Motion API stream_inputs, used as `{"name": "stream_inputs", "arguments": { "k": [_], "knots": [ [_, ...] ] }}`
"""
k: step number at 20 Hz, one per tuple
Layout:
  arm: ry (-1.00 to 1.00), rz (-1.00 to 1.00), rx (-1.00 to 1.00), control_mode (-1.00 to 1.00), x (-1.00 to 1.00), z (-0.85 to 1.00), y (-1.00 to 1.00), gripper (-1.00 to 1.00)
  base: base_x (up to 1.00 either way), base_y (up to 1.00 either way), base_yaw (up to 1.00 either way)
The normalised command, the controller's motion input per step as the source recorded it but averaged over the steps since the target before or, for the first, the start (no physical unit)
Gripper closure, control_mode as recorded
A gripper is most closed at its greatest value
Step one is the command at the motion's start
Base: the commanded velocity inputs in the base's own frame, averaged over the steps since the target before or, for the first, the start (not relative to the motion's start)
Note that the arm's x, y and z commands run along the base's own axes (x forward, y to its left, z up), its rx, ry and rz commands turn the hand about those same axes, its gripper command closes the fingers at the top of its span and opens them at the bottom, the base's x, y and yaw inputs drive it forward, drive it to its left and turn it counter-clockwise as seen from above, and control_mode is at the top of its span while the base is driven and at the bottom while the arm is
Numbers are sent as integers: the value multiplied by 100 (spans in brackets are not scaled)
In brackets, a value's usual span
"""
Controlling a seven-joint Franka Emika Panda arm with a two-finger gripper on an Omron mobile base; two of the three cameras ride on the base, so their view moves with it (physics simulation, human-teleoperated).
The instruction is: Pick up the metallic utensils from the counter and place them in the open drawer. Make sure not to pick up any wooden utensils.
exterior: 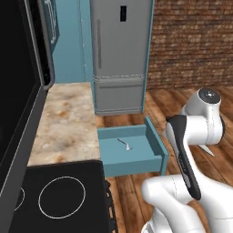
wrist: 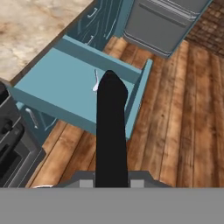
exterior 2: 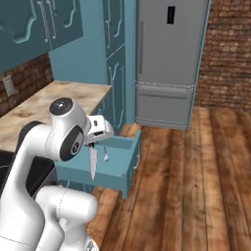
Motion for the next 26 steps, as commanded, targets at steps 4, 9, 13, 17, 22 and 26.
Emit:
{"name": "stream_inputs", "arguments": {
  "k": [4,9,13,17,22,26],
  "knots": [
    [0,0,0,100,0,0,0,100,37,0,-4],
    [0,0,0,100,0,0,0,100,56,1,-1],
    [0,0,0,100,0,0,0,100,34,13,0],
    [-4,0,-2,-100,0,-8,18,100,0,13,0],
    [-3,-3,0,-100,11,-1,39,100,0,0,0],
    [0,-8,0,-100,23,0,36,100,0,0,0]
  ]
}}
